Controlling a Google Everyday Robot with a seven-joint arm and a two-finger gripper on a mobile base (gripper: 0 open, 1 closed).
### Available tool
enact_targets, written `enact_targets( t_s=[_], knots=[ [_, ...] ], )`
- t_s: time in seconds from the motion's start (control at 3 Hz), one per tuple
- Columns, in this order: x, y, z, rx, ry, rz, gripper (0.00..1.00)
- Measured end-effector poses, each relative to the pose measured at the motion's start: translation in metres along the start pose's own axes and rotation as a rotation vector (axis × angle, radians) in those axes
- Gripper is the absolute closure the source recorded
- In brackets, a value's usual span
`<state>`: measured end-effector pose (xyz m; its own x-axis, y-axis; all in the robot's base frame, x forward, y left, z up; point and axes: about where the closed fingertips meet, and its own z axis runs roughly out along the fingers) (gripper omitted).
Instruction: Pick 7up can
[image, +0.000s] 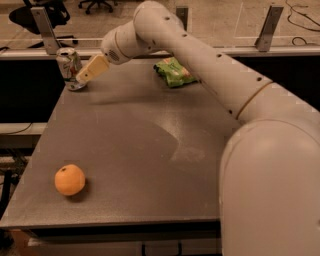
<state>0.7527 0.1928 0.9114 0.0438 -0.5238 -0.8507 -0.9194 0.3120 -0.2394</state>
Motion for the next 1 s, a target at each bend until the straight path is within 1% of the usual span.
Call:
enact_targets(
  t_s=[0.33,0.67,1.0],
  knots=[
    [-0.009,0.005,0.037,-0.050,-0.078,0.049,0.00],
    [-0.015,0.021,0.063,-0.103,-0.115,0.088,0.00],
    [-0.019,0.034,0.078,-0.142,-0.139,0.120,0.17]
  ],
)
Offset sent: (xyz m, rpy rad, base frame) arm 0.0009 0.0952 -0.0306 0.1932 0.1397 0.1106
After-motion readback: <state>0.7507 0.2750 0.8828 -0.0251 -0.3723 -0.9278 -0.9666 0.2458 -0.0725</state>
